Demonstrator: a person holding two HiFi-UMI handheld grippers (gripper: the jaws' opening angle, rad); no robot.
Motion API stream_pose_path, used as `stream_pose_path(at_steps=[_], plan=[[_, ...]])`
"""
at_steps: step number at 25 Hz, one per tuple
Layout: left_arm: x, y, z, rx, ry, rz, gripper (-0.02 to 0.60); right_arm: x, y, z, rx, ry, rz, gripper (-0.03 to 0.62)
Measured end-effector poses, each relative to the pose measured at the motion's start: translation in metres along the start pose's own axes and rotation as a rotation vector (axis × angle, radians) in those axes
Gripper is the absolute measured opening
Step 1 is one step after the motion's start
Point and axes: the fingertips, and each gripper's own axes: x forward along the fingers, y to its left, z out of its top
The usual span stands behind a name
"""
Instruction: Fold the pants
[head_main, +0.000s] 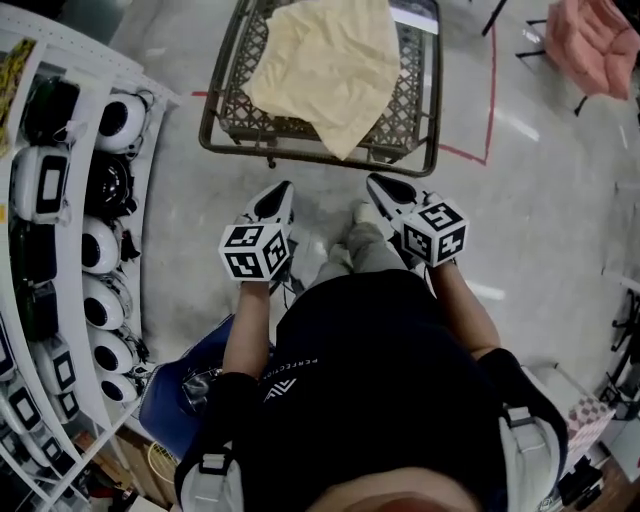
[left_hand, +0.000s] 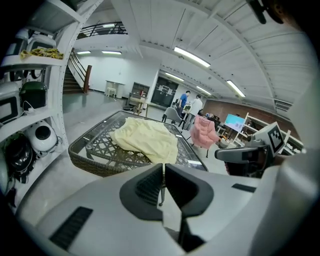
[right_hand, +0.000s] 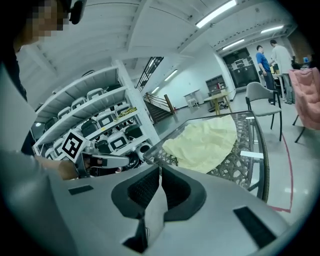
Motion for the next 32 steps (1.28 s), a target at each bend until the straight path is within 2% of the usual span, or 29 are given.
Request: stream_pose_path(at_steps=[13, 17, 23, 27, 28, 30, 32], plan=[[0.050, 0.015, 0.033, 0.002, 0.024, 0.068, 0.023, 0.048, -0.032, 0.015, -0.105, 0.135, 0.131, 0.040], [0.057, 0.020, 0.038, 0.022, 0.043, 0.087, 0.023, 0.057, -0.038, 0.016, -0.131, 0.141, 0.162, 0.040], [0.066, 0.036, 0.051, 0.009, 0.035, 0.084, 0.023, 0.067, -0.047, 0.016, -0.121, 0.169, 0.153, 0.040], [0.086, 0.052, 0.063, 0.033, 0.052, 0.070, 0.025, 0.077, -0.060, 0.021, -0.097, 0.187, 0.116, 0.041], [0.092, 0.057, 0.065, 0.039, 0.062, 0.064, 0.034, 0.080, -0.064, 0.022, -0.091, 0.195, 0.100, 0.041], [0.102, 0.069, 0.071, 0.051, 0.081, 0.053, 0.097, 0.086, -0.070, 0.024, -0.072, 0.204, 0.071, 0.043], [0.111, 0.083, 0.079, 0.063, 0.098, 0.050, 0.100, 0.095, -0.072, 0.024, -0.057, 0.221, 0.062, 0.059]])
